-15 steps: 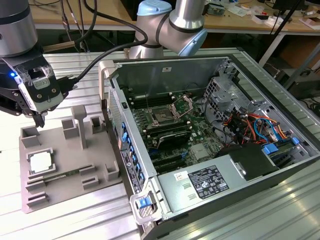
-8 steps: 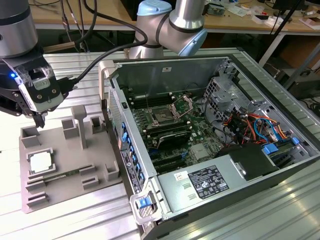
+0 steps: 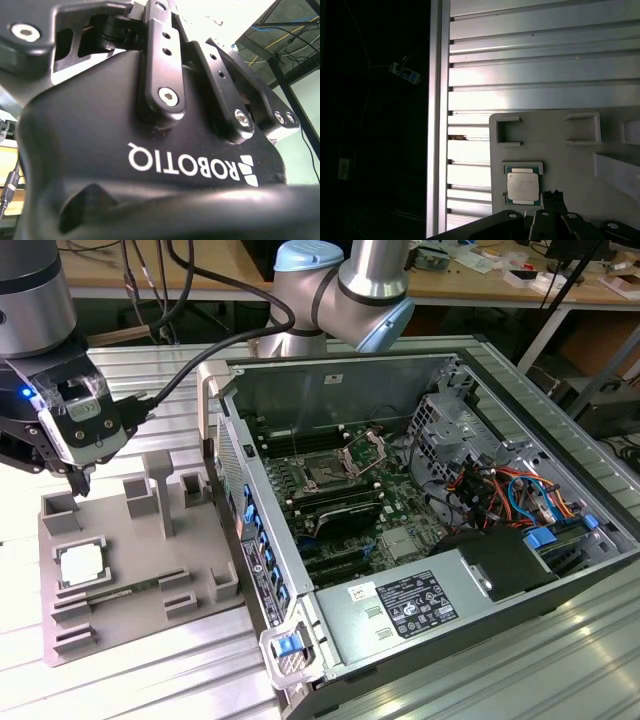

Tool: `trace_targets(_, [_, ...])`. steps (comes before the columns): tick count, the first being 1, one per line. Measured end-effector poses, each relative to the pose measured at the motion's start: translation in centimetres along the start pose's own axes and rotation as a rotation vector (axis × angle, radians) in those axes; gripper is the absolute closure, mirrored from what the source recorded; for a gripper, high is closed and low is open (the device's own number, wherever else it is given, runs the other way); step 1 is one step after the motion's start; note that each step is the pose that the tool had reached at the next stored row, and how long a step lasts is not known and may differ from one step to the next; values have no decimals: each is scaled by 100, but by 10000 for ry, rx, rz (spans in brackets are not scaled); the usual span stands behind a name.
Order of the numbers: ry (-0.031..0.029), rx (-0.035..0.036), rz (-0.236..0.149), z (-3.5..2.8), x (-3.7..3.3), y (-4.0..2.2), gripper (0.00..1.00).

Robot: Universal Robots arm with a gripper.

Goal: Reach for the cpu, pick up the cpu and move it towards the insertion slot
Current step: 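Reach for the cpu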

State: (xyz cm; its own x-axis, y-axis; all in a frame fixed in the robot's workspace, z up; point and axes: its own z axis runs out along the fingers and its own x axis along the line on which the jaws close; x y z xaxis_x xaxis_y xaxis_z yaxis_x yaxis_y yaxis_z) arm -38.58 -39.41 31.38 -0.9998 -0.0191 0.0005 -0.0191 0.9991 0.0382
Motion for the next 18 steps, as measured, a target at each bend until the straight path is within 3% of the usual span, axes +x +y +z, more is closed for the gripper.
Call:
trace_targets(14, [1, 0, 0, 21, 0, -1, 89])
trace_targets(18, [1, 1, 0, 82, 3, -5, 89])
